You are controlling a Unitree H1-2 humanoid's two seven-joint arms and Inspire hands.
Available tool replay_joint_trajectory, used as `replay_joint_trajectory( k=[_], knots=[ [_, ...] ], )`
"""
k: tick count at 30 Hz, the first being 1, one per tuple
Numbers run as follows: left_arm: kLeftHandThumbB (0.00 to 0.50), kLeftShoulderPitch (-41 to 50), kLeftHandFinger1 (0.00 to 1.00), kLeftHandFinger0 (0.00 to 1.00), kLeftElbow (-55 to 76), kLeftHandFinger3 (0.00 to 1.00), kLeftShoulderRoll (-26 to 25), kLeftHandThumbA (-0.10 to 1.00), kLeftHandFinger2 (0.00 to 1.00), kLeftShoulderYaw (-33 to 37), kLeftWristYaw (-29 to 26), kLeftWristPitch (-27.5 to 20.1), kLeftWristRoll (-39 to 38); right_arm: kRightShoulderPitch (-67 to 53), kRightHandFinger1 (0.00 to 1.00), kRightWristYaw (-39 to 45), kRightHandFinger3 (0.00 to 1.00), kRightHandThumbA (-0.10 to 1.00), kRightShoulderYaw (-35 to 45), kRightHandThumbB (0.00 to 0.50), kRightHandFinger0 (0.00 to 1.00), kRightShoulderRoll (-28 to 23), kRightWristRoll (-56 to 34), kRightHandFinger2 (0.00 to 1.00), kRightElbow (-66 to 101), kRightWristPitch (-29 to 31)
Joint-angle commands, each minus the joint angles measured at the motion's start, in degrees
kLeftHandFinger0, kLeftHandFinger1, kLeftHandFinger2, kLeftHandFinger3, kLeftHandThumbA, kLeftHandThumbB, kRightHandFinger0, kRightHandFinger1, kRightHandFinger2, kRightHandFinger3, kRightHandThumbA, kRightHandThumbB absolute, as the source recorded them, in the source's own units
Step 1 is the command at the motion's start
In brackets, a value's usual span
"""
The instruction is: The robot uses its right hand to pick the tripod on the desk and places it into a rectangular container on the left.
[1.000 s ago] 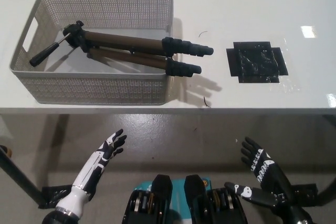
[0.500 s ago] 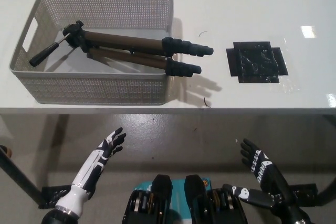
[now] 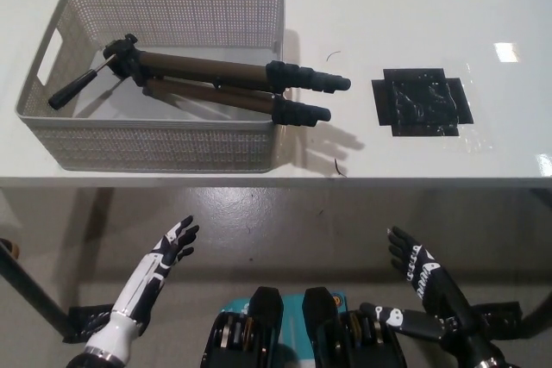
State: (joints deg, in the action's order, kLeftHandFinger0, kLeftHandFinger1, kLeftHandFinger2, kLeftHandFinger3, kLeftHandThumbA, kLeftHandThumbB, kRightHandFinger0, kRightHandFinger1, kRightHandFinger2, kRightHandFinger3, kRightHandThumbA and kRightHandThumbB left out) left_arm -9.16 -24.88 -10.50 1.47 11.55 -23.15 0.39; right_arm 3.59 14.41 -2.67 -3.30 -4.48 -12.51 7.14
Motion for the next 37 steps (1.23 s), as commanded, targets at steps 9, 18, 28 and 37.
replay_joint_trajectory(
  k=[9, 18, 28, 37],
  knots=[
    [0.500, -0.19, 1.00, 1.00, 0.74, 1.00, 0.58, 1.00, 1.00, -0.83, -1.29, -0.69, -0.15, 0.83, 1.00, -0.42, 1.00, 0.98, -0.20, 0.202, 1.00, -0.60, 0.25, 1.00, 0.87, -0.28],
    [0.500, -0.31, 1.00, 1.00, 0.65, 1.00, 0.23, 1.00, 1.00, -0.73, -1.15, -1.02, 0.28, 0.47, 1.00, -0.38, 1.00, 0.96, -0.21, 0.173, 1.00, -0.43, 0.22, 1.00, 0.96, 0.42],
    [0.500, -0.34, 1.00, 1.00, 0.55, 1.00, 0.05, 1.00, 1.00, -0.59, -0.61, 0.29, 0.27, 1.01, 1.00, -0.08, 1.00, 0.99, -0.26, 0.192, 1.00, -0.38, 0.03, 1.00, 0.20, 1.45],
    [0.500, -0.26, 1.00, 1.00, -0.20, 1.00, -0.15, 1.00, 1.00, 0.28, 1.19, 0.01, -0.72, 0.45, 1.00, 0.43, 1.00, 1.00, -1.55, 0.151, 1.00, -0.75, 0.97, 1.00, 0.54, 1.59]
  ],
)
